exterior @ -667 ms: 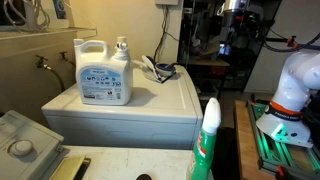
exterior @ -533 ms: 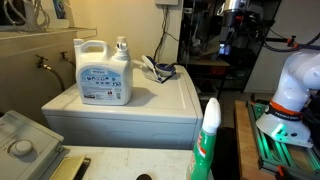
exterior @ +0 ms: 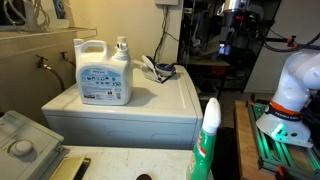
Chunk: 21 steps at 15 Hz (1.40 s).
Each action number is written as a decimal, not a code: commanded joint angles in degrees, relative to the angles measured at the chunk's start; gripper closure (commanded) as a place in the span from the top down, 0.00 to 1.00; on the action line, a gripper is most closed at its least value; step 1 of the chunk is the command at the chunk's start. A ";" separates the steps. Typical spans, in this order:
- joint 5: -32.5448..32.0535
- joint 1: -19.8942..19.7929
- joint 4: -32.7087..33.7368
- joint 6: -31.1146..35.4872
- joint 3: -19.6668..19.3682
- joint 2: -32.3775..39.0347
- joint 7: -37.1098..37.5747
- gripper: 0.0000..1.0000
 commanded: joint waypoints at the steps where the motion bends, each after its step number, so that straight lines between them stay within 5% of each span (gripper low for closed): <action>1: 0.54 -1.08 0.16 -0.28 0.79 0.05 -0.58 1.00; 5: 1.24 -1.68 0.39 2.04 0.76 1.01 0.56 1.00; 9: 0.59 -1.61 6.05 14.76 2.53 9.10 0.82 1.00; 13: -10.55 -4.17 15.28 25.99 6.89 21.76 1.89 1.00; 17: -22.50 -5.44 25.52 25.11 7.28 33.89 3.02 1.00; 20: -20.03 -3.65 29.74 24.85 4.62 40.45 0.55 1.00; 21: -21.42 -3.24 26.13 26.40 4.84 36.31 2.31 1.00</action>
